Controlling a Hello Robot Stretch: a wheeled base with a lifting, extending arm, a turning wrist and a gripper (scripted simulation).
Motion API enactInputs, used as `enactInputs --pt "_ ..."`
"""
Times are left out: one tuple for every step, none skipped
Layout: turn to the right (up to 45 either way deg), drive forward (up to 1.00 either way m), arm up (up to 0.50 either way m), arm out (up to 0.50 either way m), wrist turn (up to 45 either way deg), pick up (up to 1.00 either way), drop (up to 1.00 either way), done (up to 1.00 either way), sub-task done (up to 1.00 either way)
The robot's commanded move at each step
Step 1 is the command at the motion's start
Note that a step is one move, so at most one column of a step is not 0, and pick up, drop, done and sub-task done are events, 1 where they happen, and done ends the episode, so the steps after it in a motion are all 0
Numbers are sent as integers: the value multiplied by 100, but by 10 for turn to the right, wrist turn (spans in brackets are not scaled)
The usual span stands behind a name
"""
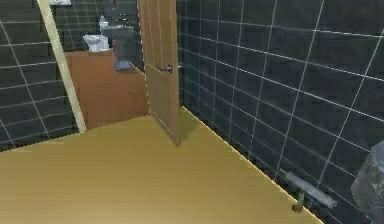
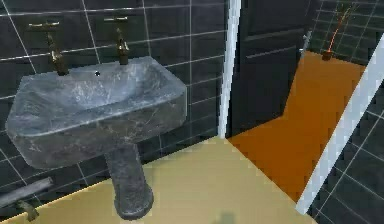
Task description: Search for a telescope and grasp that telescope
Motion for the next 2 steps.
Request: enactInputs --pt "-120 0 0 0 0 0 0 0 0" --pt "0 45 0 0 0 0 0 0 0"
